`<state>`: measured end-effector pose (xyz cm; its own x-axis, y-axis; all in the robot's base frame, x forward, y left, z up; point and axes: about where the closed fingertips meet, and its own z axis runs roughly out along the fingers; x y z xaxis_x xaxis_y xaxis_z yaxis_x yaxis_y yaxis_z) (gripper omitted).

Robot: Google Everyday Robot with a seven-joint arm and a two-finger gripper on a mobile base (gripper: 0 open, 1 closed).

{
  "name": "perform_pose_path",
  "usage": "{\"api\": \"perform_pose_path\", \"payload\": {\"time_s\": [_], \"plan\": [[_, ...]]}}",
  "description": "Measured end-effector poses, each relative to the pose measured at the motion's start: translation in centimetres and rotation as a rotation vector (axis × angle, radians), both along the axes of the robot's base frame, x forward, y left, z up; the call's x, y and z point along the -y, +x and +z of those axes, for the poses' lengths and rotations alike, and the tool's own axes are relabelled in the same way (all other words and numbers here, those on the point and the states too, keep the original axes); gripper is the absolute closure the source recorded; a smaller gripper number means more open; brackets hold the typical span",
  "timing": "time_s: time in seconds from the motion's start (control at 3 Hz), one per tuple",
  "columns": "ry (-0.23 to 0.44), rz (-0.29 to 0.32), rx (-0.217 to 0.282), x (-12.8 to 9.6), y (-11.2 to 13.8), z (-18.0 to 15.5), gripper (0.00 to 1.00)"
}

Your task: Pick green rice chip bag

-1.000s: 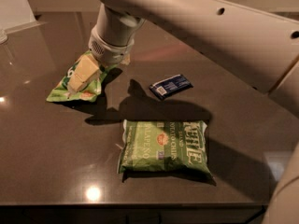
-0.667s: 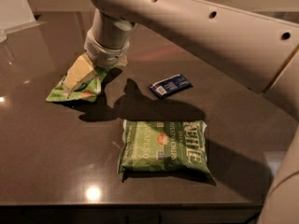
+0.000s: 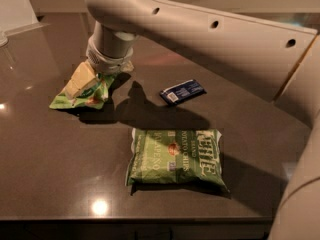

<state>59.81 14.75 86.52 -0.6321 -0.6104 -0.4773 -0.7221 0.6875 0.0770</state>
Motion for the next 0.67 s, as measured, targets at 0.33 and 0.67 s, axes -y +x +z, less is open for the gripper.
{"api": "perform_pose_path", "payload": {"time_s": [0.33,0.67], "plan": [[-0.009,-0.011,0.003,-0.21,0.48,-0.50,0.18],[-0.010,-0.005,-0.002,-0.23,0.42,-0.63,0.41]]}}
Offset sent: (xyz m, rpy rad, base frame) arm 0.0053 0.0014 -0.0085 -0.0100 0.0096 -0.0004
